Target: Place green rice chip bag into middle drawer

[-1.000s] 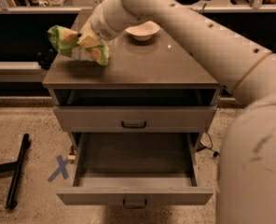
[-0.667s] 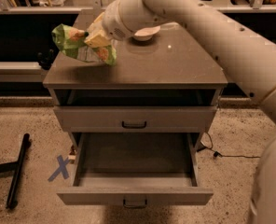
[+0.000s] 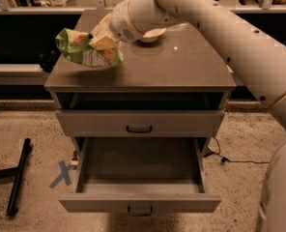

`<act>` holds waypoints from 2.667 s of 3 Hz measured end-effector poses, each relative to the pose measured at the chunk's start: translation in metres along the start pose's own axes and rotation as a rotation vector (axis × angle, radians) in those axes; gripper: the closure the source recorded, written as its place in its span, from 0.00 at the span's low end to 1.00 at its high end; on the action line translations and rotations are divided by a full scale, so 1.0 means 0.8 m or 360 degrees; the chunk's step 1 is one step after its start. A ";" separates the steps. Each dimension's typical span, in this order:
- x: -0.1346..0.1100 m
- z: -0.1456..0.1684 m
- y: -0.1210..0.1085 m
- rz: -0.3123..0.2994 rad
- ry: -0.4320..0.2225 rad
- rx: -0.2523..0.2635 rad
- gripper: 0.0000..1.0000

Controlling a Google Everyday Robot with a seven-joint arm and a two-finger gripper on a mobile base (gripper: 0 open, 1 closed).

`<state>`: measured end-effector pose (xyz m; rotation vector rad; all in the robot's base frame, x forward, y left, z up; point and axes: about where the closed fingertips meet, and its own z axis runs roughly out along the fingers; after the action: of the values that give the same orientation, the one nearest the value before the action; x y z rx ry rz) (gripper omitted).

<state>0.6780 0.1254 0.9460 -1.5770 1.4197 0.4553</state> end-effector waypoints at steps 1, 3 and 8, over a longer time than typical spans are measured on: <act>-0.014 -0.007 0.034 -0.0035 -0.0083 -0.0113 1.00; -0.011 -0.023 0.165 -0.0022 -0.0160 -0.0387 1.00; 0.165 0.074 0.302 0.0579 0.0197 -0.0641 1.00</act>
Offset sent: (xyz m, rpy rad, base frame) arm -0.1588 -0.0025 -0.0148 0.0912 0.0738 0.3076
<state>0.5086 0.1237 0.7210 -1.6810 1.8034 0.9193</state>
